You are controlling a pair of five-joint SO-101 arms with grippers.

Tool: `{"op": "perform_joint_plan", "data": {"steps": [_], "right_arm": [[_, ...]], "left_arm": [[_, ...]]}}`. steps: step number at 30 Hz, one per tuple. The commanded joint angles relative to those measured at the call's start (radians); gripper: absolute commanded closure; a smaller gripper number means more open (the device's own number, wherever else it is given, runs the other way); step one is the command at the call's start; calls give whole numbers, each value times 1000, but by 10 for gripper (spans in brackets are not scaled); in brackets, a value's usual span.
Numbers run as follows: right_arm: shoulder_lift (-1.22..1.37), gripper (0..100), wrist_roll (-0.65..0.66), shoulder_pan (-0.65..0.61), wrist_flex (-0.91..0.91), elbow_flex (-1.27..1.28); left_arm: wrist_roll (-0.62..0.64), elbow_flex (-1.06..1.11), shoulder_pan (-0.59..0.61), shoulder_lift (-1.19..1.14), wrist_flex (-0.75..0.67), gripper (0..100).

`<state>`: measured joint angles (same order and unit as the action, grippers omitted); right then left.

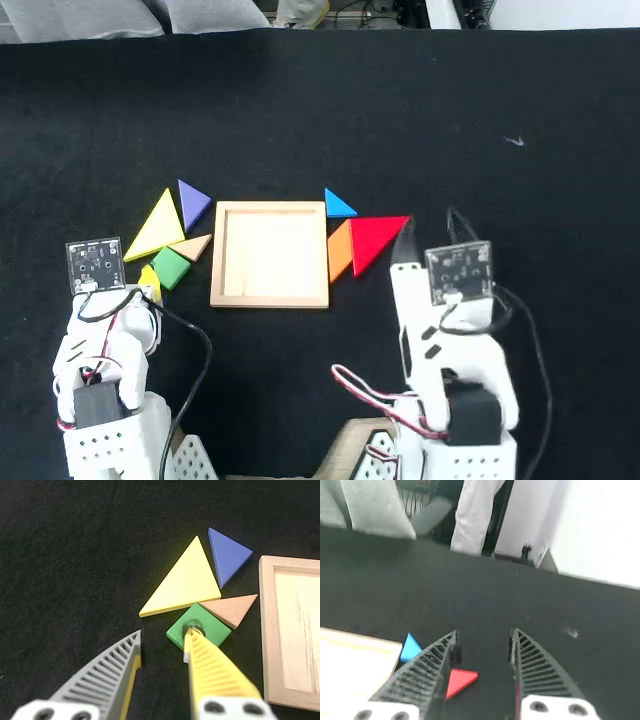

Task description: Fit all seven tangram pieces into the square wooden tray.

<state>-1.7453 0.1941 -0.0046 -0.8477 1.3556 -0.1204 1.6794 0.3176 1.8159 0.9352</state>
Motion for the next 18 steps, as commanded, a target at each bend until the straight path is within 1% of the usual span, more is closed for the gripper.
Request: {"op": "perform_joint_plan", "data": {"steps": [1, 3, 7, 11, 13, 15, 17, 18], "right_arm": [[257, 836, 8, 17, -5, -177], [464, 835, 8, 17, -28, -295], [874, 834, 2, 15, -158, -593], [1207, 832, 8, 18, -282, -883], [1365, 839, 12, 23, -296, -1017], [1526, 889, 57, 18, -293, -1136], [1690, 982, 89, 15, -301, -1256], [1759, 990, 92, 15, -311, -1310]], "left_arm": [[0, 19, -1, 8, 5, 852], [0, 19, -1, 8, 5, 852], [0, 19, -1, 8, 5, 851], [0, 19, -1, 8, 5, 851], [0, 19, -1, 8, 5, 852], [0, 19, -1, 8, 5, 852], [0, 19, -1, 8, 6, 852], [0, 19, -1, 8, 6, 852]]}}
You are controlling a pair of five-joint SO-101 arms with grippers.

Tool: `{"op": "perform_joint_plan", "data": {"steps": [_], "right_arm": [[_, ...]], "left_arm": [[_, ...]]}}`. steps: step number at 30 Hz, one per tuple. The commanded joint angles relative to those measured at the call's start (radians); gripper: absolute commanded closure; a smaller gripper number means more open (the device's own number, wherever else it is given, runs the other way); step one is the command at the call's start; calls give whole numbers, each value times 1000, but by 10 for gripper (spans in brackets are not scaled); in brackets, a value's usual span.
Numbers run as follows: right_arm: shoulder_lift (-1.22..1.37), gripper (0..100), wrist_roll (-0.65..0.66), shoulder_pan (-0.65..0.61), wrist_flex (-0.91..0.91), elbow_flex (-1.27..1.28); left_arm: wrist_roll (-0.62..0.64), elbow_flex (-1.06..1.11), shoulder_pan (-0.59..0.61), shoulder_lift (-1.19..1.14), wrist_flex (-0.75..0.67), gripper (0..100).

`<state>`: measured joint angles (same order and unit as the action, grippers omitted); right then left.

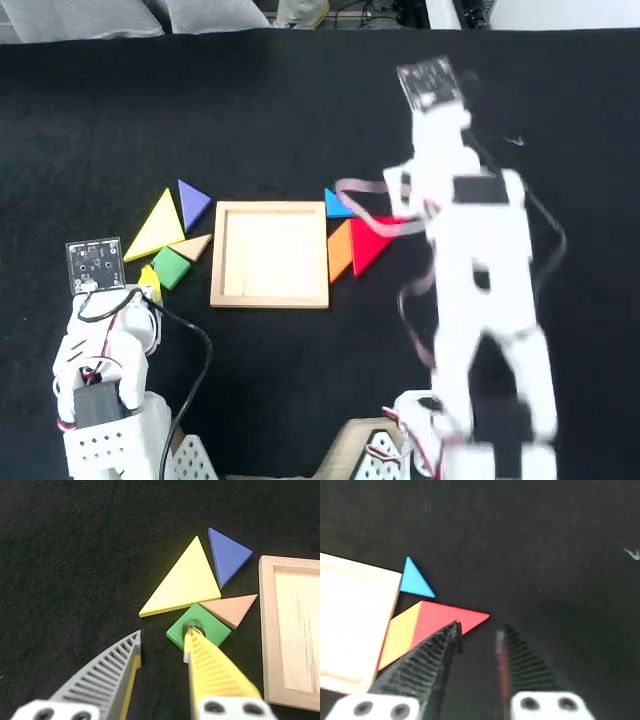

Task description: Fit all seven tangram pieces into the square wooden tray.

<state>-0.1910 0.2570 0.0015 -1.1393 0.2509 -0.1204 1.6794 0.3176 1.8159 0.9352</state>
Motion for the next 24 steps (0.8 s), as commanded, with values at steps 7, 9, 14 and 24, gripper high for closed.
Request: {"op": "perform_joint_plan", "data": {"steps": [7, 9, 14, 24], "right_arm": [[559, 969, 35, 14, -95, -496], [631, 989, 37, 11, -95, -532], [748, 985, 37, 58, -92, -598], [862, 985, 172, 55, -184, -598]], "left_arm": [[0, 19, -2, 8, 6, 852], [0, 19, -2, 8, 6, 852], [0, 19, -2, 8, 6, 852], [0, 19, -4, 8, 5, 852]]}}
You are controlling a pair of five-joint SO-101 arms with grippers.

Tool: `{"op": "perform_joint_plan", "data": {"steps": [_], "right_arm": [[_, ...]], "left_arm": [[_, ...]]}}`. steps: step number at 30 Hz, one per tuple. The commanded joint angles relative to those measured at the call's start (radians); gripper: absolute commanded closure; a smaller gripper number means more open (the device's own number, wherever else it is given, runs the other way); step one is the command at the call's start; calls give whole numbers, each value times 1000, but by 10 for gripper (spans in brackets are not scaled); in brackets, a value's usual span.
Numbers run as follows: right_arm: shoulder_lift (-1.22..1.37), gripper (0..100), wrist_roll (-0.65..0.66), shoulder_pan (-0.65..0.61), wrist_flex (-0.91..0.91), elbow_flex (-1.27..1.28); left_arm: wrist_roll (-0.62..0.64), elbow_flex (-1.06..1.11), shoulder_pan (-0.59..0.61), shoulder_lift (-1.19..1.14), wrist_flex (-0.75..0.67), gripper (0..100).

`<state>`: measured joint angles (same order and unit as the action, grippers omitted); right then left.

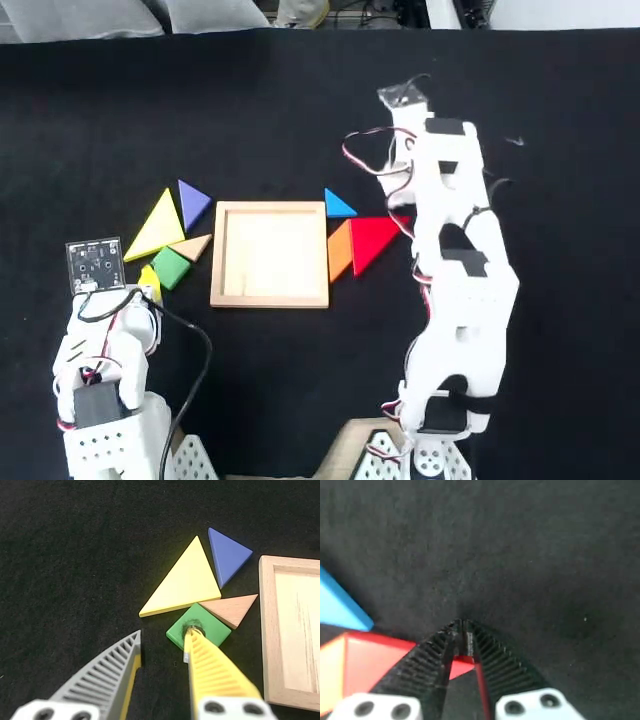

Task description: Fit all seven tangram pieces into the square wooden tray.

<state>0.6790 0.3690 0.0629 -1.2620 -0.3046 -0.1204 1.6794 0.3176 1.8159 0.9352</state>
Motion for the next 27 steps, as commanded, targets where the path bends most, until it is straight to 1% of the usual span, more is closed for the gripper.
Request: {"op": "perform_joint_plan", "data": {"steps": [1, 4, 8, 11, 14, 20, 22, 25, 27], "right_arm": [[-7, 986, 77, -5, -87, -41], [-5, 988, 140, 2, -190, -35], [-15, 988, 270, 2, -353, -15], [-82, 988, 361, -2, -390, 79], [-239, 988, 400, -6, -331, 240], [-668, 987, 497, -6, -137, 661], [-788, 987, 500, -6, -72, 766], [-897, 980, 503, -8, -34, 854], [-909, 921, 500, -23, -40, 860]], "left_arm": [[0, 19, -4, 8, 5, 852], [0, 19, -8, 8, 5, 852], [0, 19, -8, 8, 5, 852], [0, 19, -8, 8, 5, 852], [0, 19, -7, 8, 5, 852], [0, 19, -5, 8, 5, 852], [0, 19, -7, 8, 5, 852], [0, 19, -5, 8, 5, 852], [0, 19, -4, 8, 6, 852]]}}
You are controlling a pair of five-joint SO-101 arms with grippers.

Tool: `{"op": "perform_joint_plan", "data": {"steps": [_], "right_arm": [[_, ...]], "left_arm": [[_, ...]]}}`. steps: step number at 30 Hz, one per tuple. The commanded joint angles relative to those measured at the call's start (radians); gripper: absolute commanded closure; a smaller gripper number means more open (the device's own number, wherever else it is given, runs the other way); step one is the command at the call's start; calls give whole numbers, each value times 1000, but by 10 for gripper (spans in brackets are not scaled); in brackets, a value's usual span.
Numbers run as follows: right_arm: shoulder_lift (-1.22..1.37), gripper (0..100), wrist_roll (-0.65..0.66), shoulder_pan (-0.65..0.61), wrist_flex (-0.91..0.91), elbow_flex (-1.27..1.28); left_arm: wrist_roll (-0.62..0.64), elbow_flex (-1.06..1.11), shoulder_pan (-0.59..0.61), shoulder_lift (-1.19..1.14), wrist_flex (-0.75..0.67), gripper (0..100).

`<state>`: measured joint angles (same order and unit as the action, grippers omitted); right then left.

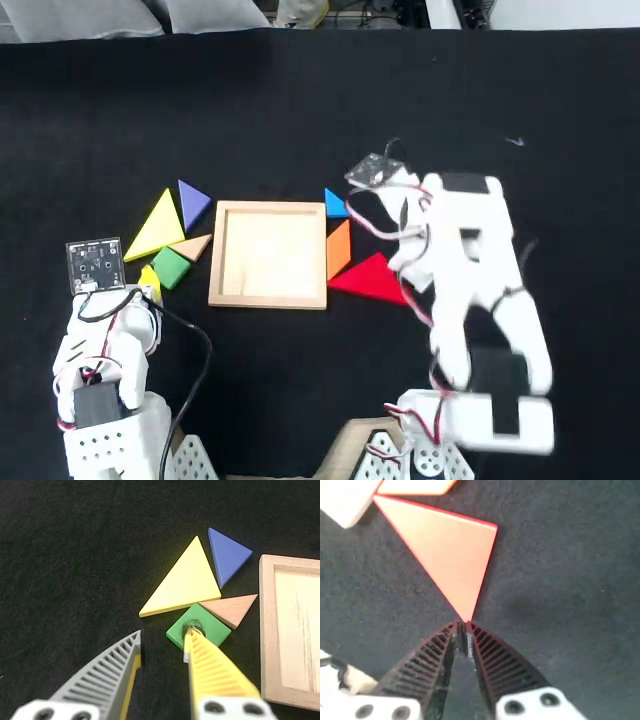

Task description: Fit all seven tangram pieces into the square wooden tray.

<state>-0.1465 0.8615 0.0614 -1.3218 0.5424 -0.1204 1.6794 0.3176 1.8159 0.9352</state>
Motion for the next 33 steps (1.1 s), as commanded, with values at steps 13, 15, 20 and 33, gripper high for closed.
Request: {"op": "perform_joint_plan", "data": {"steps": [13, 15, 20, 33], "right_arm": [[88, 658, 201, -242, 11, 12], [111, 658, 226, -239, 18, 12], [151, 658, 242, -241, 46, 10], [166, 551, 245, -244, 118, 12]], "left_arm": [[2, 19, -2, 8, 8, 852], [2, 19, -2, 8, 8, 852], [2, 19, -2, 8, 5, 852], [2, 19, -2, 8, 0, 852]]}}
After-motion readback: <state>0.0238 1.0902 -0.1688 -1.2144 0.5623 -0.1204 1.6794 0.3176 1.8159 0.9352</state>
